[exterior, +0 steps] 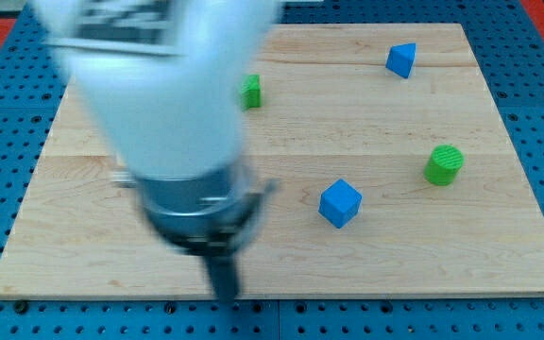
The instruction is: Slide the blue cube to green star
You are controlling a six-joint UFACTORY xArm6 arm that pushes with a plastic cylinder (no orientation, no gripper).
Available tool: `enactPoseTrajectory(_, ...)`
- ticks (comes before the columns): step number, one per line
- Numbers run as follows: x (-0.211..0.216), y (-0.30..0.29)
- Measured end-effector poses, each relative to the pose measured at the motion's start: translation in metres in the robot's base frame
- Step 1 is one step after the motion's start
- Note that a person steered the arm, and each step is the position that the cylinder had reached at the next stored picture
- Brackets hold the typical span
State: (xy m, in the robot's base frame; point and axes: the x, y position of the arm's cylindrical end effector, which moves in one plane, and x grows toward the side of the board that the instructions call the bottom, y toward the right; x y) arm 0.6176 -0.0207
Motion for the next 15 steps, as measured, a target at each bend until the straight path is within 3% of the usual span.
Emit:
enactPoseTrajectory(1,-0.022,0.093)
enactPoseTrajectory(2,-0.069,0.146)
enactPoseTrajectory(3,-0.113,0.156)
enactPoseTrajectory(6,-0.044,0.153)
enactPoseTrajectory(8,-0.115,0.124)
enactPoseTrajectory(11,-0.066,0.106)
enactPoseTrajectory(12,-0.09,0.077)
enactPoseTrajectory(13,-0.141,0.075)
enactPoseTrajectory(14,-0.16,0.075)
enactPoseTrajectory(15,-0.142,0.079)
